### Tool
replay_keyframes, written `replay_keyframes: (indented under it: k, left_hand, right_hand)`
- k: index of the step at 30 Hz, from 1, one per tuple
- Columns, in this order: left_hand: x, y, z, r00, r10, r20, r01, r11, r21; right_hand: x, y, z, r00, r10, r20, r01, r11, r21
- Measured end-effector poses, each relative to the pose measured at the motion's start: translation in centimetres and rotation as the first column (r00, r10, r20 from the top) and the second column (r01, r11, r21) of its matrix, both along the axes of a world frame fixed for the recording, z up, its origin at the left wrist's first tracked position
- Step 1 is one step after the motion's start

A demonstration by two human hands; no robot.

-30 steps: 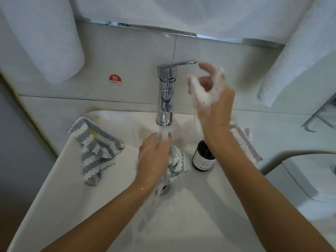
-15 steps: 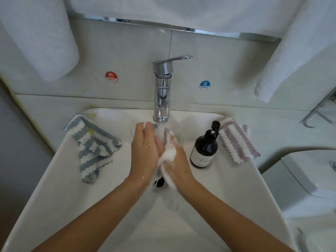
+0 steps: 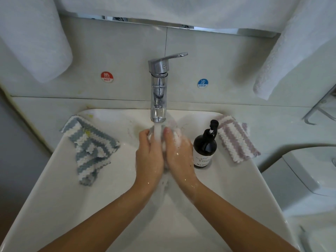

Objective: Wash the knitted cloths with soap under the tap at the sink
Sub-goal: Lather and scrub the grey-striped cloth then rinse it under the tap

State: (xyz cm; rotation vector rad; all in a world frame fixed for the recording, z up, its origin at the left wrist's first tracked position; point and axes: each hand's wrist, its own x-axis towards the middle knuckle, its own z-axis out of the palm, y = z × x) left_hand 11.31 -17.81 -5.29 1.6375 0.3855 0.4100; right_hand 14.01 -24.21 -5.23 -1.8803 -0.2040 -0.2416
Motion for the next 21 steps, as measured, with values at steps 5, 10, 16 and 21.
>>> replay_keyframes:
  k: [5,10,16,21]
  left_hand:
    - [-0.8,-0.8,0.8,0.997,-0.05,-0.059,0.043,0.993,-0.107]
    - [0.2,0.4,1.5,0.997,0.076,-0.017,-0.078,0.986,-0.147]
    - [0.9,2.1,1.0,0.982,0.167,-0.086,-0.184,0.948,-0.26]
    - [0.8,2.1,1.0,0.966,0.237,-0.104,-0.258,0.921,-0.293]
  right_hand:
    - [0.2,0.1,0.1,0.998,0.054,-0.037,-0.056,0.997,-0.044]
    - [-0.9,0.5,0.8,0.98,0.183,-0.082,-0.189,0.979,-0.08]
    - [-0.6,1.6,-0.1,0.97,0.228,-0.082,-0.237,0.82,-0.521]
    - [-1.1,1.3,0.5,0.964,0.264,0.0,-0.224,0.819,-0.527]
